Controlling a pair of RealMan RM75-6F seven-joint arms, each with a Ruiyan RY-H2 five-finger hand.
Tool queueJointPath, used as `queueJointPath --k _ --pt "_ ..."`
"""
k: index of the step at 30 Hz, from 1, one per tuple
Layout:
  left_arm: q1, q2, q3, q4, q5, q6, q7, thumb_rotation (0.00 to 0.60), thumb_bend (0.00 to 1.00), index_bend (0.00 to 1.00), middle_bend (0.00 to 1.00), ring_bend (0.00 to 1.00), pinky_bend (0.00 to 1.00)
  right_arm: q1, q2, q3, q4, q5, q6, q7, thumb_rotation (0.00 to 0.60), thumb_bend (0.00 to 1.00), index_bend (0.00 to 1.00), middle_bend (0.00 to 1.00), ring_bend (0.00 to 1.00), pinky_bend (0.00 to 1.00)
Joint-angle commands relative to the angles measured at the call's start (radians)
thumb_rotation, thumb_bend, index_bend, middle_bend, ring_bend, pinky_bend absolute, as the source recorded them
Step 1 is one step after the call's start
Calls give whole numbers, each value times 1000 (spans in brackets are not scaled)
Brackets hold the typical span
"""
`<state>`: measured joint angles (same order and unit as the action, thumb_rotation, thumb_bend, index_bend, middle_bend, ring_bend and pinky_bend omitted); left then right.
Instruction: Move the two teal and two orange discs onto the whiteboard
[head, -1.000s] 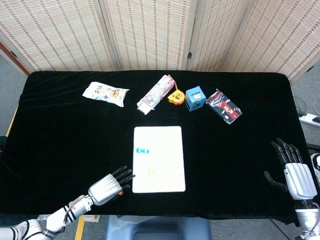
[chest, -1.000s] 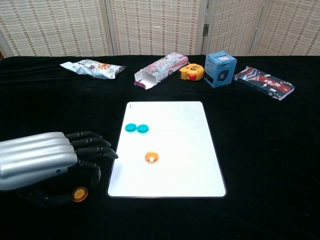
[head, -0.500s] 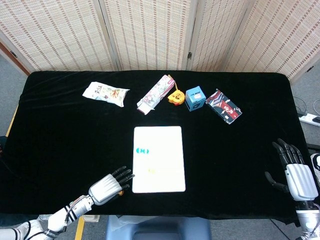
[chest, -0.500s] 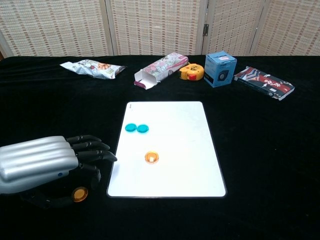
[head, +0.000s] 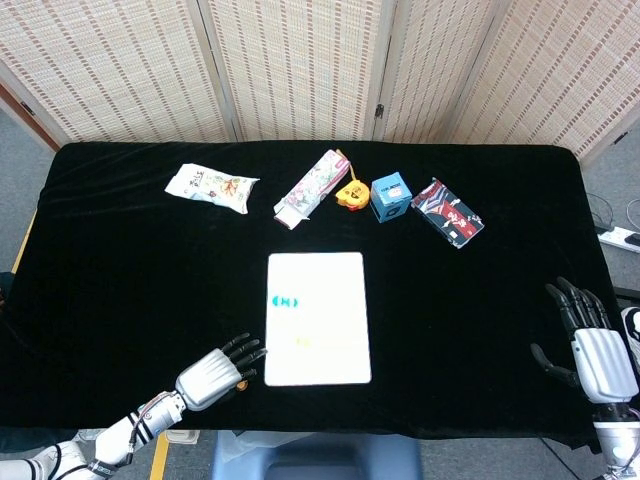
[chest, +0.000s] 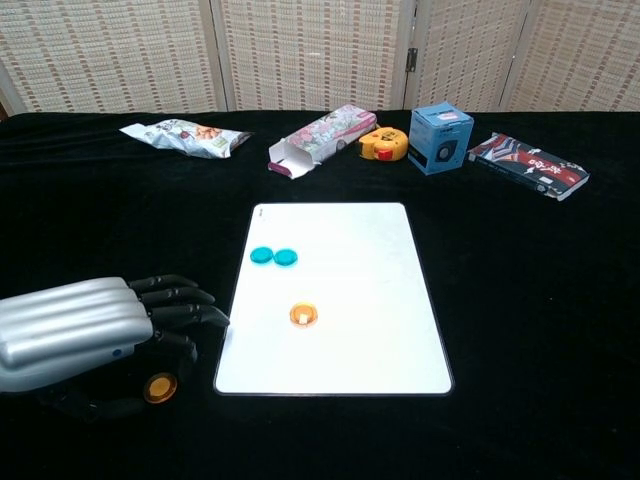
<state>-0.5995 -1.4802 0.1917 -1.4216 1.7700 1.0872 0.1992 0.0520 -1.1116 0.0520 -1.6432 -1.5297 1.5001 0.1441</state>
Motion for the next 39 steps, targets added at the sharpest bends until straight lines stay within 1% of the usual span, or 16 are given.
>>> queueJointPath --k 1,8,15,22,28,31,34,39 --pt "1 2 -3 5 -2 1 -8 600 414 417 121 0 0 0 0 0 -1 0 0 -1 600 361 0 48 45 0" --pt "-2 -1 -11 17 -5 -12 -20 600 414 419 120 0 0 -3 0 -1 -2 1 4 -2 600 360 0 47 42 0" --pt "1 -2 -13 20 -7 -17 -11 600 415 445 121 0 0 -5 0 -2 -1 2 4 -2 600 360 0 48 42 0" --pt "3 -6 -15 25 -7 -21 -17 600 415 511 121 0 0 -9 0 -3 0 0 10 0 600 361 0 48 43 0" --pt "1 -3 -18 24 -2 -14 -35 600 420 539 121 0 0 -11 0 -2 1 -2 15 2 600 361 0 48 43 0" --pt "-5 11 -28 9 -5 -9 -56 600 425 534 121 0 0 -12 1 -2 1 -3 16 2 600 361 0 48 41 0" --pt "-18 31 -47 -15 -15 -9 -78 600 427 531 121 0 0 -12 1 -2 2 -3 17 3 600 361 0 48 41 0" --pt "-58 57 -100 -54 -51 -39 -125 600 428 524 121 0 0 -11 -1 -1 5 -2 14 5 600 361 0 48 40 0"
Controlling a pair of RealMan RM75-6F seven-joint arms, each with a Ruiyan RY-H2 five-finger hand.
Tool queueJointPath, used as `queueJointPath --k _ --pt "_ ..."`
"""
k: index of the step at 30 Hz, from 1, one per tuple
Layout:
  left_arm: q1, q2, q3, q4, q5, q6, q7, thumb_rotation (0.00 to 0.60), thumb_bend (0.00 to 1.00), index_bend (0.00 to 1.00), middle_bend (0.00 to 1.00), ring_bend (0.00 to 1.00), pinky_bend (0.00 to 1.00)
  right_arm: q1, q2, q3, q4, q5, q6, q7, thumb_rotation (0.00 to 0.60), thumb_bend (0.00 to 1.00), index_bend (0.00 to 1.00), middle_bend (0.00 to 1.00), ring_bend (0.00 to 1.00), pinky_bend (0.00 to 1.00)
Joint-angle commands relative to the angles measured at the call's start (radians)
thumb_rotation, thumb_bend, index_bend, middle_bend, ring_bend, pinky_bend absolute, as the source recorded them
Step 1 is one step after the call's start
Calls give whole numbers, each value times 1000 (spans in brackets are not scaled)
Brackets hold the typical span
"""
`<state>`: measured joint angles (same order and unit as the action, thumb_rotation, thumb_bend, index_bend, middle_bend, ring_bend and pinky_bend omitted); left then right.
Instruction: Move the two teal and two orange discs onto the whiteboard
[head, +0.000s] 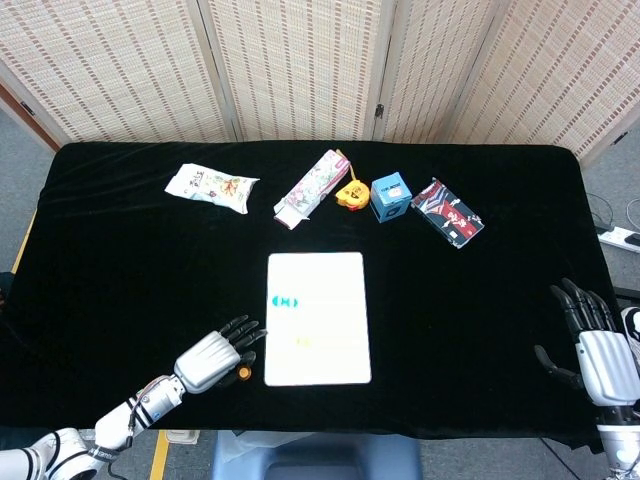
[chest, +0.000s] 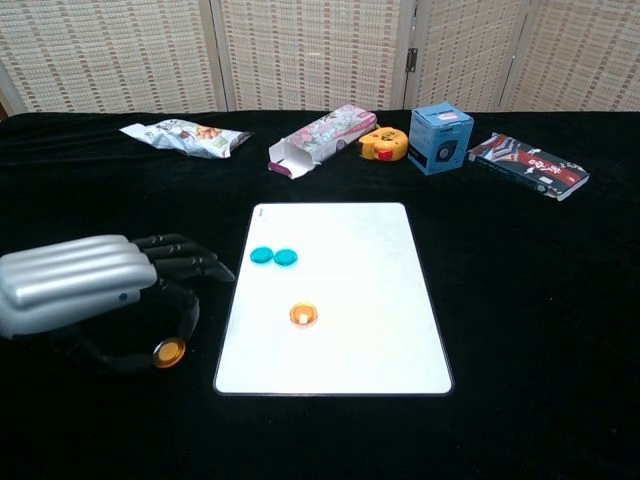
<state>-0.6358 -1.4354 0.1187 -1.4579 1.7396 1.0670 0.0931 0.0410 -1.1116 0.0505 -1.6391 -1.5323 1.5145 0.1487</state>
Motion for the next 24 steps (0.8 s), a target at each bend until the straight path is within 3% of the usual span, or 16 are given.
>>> queueJointPath --k 1,9,24 --pt "-30 14 -39 -22 -29 -26 -22 600 428 522 121 0 0 1 -1 0 2 1 -2 1 600 361 0 48 39 0" --pt "-103 -15 -122 -34 -109 -121 14 600 429 515 121 0 0 4 -2 3 5 6 -9 2 600 361 0 48 41 0" --pt "-179 -145 -192 47 -246 -232 99 600 429 499 121 0 0 5 -4 4 10 16 -16 5 600 361 0 48 40 0"
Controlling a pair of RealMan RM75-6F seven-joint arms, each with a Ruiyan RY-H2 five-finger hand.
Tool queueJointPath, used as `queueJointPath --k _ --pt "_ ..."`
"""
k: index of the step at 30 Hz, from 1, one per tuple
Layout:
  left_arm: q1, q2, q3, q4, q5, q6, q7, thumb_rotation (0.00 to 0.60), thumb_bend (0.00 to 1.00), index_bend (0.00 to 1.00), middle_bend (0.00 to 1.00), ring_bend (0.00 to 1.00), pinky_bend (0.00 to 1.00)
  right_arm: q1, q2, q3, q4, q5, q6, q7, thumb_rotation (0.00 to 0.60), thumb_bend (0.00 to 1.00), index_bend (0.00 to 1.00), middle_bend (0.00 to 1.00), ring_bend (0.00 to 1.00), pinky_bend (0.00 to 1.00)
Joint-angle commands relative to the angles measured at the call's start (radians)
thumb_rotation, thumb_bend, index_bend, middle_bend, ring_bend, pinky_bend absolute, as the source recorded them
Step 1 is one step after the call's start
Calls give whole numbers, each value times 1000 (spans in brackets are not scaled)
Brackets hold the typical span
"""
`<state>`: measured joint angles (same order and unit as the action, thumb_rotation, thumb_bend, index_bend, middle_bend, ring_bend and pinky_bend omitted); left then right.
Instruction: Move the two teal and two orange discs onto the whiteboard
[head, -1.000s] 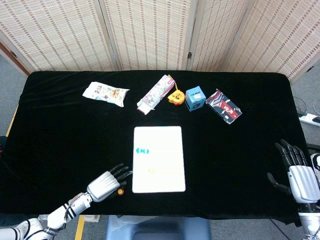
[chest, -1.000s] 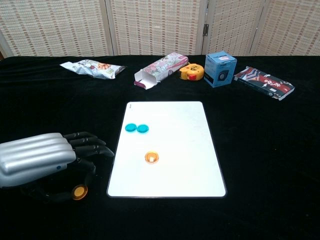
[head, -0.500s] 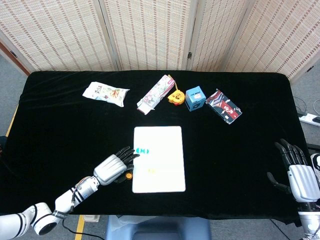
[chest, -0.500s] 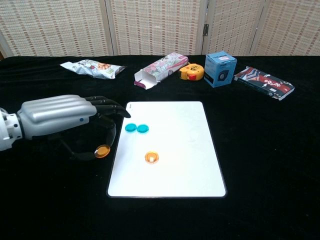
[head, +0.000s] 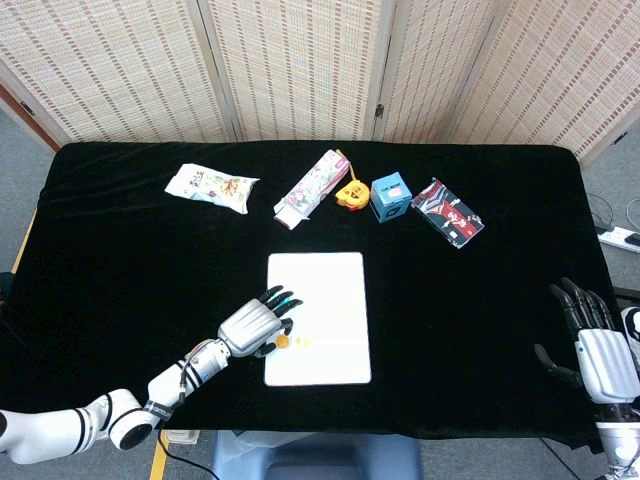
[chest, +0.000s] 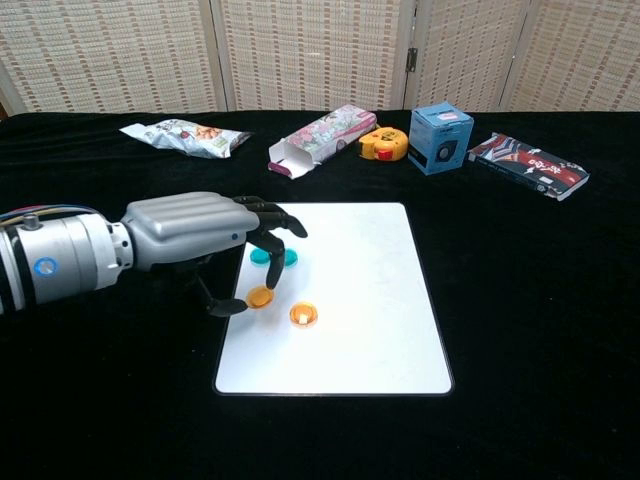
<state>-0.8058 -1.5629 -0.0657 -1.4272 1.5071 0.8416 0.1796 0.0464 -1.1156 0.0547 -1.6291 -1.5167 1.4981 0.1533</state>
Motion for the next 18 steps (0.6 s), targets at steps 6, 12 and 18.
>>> queueJointPath --k 6,12,18 --pt "-20 -48 -7 42 -36 -16 46 600 429 494 121 0 0 -4 2 -1 0 5 1 1 600 361 0 47 39 0" --pt "-27 -64 -7 57 -63 -28 65 600 428 484 121 0 0 -6 1 -1 1 7 2 1 600 361 0 48 39 0" --pt "-29 -70 0 70 -76 -31 77 600 428 475 121 0 0 -7 3 -1 -1 8 2 0 600 361 0 48 40 0"
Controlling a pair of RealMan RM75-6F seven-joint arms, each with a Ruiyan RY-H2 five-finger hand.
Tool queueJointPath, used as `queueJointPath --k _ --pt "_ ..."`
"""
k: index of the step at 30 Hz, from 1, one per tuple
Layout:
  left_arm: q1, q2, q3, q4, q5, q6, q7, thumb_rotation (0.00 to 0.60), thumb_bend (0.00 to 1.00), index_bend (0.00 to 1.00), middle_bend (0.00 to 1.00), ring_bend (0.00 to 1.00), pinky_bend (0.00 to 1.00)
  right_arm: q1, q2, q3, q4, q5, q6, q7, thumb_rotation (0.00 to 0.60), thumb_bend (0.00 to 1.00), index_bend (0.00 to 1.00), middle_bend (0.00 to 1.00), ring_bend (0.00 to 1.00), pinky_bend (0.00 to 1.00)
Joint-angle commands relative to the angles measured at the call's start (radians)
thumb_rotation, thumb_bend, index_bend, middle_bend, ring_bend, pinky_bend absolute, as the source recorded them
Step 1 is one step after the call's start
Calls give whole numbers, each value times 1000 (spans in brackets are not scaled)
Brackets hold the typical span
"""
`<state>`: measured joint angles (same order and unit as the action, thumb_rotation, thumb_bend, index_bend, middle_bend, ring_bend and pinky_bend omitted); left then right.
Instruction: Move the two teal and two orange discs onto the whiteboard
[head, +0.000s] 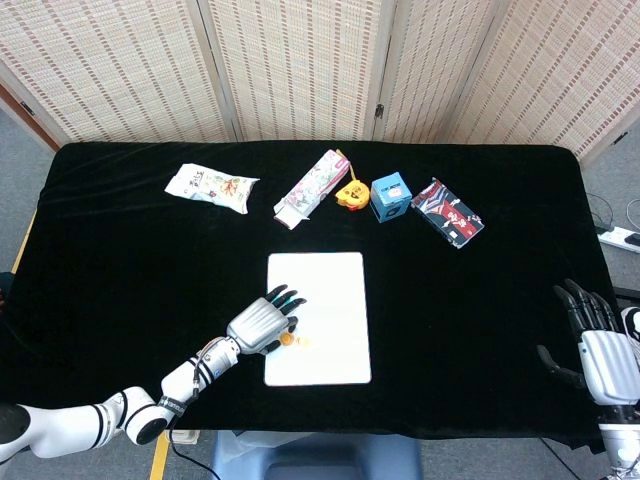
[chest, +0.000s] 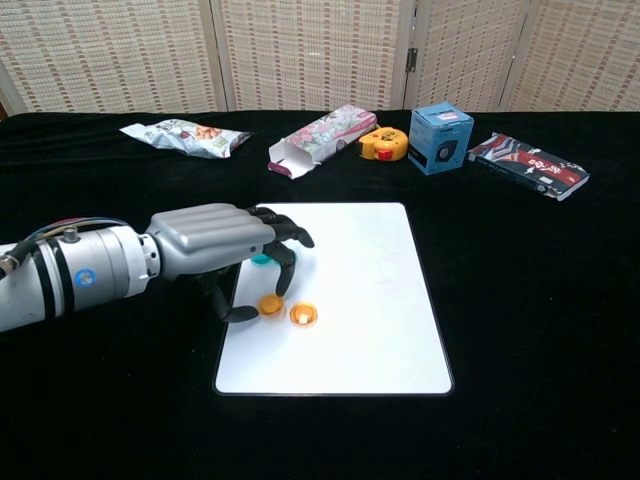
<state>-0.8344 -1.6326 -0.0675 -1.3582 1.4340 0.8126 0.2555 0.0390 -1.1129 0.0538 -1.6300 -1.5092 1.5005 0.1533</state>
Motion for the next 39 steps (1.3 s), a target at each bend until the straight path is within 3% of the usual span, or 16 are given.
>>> queueJointPath --k 1,7,15,26,39 --pt "0 1 3 1 -5 -2 1 600 428 471 121 0 0 0 0 0 -1 1 -1 -1 600 361 0 48 41 0" --pt "0 12 14 -8 -10 -5 -1 600 427 432 121 0 0 -2 0 0 -3 1 0 -2 600 361 0 48 43 0" --pt "10 41 13 -52 -5 22 -34 600 427 292 121 0 0 -5 3 2 -5 -1 9 2 600 361 0 51 40 0" --pt "117 231 -32 -180 -10 212 -229 600 427 229 121 0 0 0 22 -1 0 -2 -8 14 600 361 0 51 55 0" --pt "313 391 -48 -233 -140 409 -250 600 428 201 121 0 0 11 47 6 21 22 -41 57 600 361 0 51 56 0"
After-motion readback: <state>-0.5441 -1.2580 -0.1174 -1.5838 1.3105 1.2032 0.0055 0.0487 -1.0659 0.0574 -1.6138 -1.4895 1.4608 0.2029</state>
